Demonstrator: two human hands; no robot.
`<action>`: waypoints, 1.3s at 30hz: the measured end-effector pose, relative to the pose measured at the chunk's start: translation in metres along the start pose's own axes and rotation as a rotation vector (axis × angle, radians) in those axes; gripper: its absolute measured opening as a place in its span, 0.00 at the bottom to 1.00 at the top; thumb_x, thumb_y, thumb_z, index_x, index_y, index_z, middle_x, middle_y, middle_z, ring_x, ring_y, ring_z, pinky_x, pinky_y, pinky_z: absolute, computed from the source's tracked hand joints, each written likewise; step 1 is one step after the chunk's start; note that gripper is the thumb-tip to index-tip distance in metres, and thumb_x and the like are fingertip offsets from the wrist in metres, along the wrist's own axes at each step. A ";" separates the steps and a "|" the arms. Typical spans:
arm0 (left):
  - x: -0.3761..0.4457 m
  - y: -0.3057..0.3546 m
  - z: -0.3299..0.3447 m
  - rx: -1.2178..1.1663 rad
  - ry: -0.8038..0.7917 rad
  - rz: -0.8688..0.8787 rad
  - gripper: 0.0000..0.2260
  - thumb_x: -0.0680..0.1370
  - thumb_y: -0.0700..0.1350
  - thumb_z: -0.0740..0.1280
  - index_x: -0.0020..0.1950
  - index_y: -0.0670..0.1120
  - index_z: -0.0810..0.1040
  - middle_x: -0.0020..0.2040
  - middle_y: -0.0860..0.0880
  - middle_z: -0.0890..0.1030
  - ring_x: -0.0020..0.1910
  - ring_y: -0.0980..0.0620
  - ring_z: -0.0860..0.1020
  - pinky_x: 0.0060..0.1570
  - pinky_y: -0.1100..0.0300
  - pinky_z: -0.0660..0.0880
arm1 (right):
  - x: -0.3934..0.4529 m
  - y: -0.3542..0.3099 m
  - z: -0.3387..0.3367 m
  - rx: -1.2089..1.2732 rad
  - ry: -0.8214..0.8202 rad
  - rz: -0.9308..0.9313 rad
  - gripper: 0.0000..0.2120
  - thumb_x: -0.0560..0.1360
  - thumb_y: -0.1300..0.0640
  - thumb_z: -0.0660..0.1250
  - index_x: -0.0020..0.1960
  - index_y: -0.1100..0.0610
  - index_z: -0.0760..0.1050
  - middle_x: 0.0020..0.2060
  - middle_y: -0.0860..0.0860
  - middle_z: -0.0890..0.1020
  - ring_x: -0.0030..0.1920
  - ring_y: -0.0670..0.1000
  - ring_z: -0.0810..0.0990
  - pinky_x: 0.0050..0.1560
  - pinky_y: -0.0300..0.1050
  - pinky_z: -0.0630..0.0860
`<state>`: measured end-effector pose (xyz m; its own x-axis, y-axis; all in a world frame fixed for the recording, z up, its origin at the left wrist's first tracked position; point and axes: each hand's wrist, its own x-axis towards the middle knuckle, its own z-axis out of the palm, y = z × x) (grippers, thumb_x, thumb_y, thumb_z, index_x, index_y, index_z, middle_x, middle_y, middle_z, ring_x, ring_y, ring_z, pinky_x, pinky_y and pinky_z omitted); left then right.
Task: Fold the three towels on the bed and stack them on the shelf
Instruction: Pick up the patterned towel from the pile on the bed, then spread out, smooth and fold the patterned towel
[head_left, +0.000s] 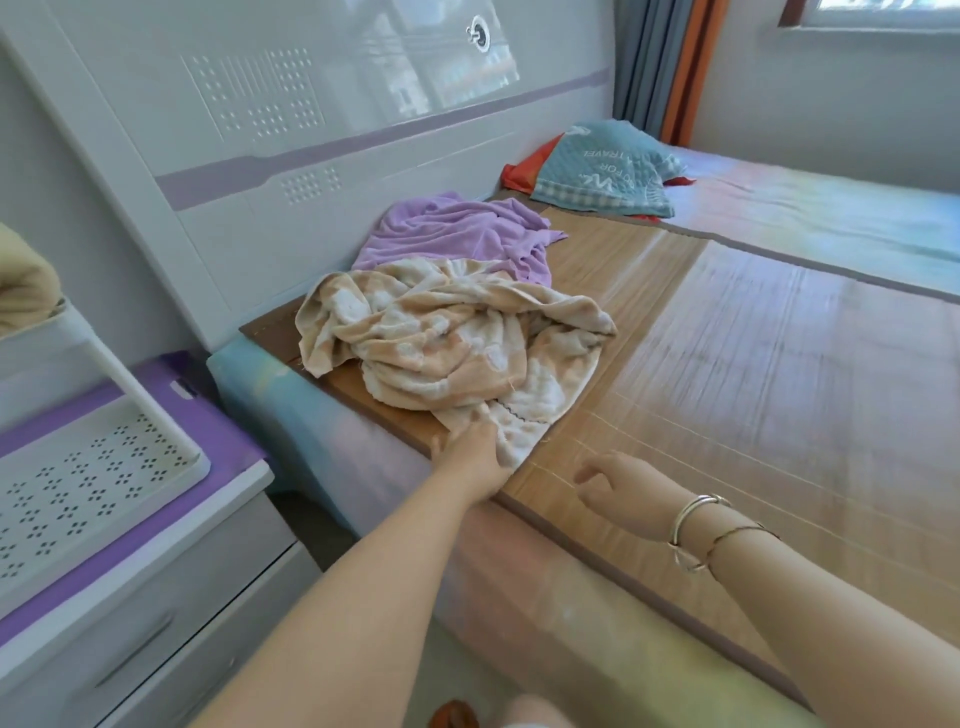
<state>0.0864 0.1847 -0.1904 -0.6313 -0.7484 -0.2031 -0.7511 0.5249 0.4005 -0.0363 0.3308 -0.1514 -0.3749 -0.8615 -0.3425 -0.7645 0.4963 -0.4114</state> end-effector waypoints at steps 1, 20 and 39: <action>-0.001 -0.003 0.006 0.011 0.014 0.001 0.14 0.76 0.48 0.64 0.62 0.49 0.72 0.64 0.51 0.73 0.68 0.46 0.67 0.71 0.43 0.54 | 0.000 -0.001 0.003 0.014 -0.013 0.013 0.15 0.79 0.54 0.58 0.63 0.55 0.73 0.63 0.50 0.73 0.60 0.51 0.74 0.58 0.42 0.71; -0.053 0.101 -0.005 -0.730 -0.052 0.275 0.06 0.76 0.47 0.70 0.45 0.45 0.80 0.40 0.54 0.80 0.41 0.60 0.77 0.43 0.68 0.71 | -0.035 0.022 -0.017 1.363 -0.002 0.263 0.22 0.79 0.41 0.54 0.62 0.55 0.73 0.53 0.59 0.82 0.53 0.57 0.81 0.49 0.53 0.80; -0.151 0.250 0.057 -0.431 -0.197 0.240 0.31 0.73 0.50 0.71 0.73 0.49 0.62 0.71 0.51 0.66 0.68 0.52 0.66 0.59 0.60 0.65 | -0.261 0.282 -0.125 1.660 1.134 0.294 0.16 0.77 0.73 0.52 0.46 0.55 0.71 0.41 0.56 0.75 0.36 0.50 0.76 0.26 0.37 0.76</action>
<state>-0.0175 0.4518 -0.1102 -0.8312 -0.5156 -0.2079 -0.4594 0.4266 0.7790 -0.2193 0.6820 -0.0722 -0.9702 -0.0917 -0.2241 0.2422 -0.3626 -0.8999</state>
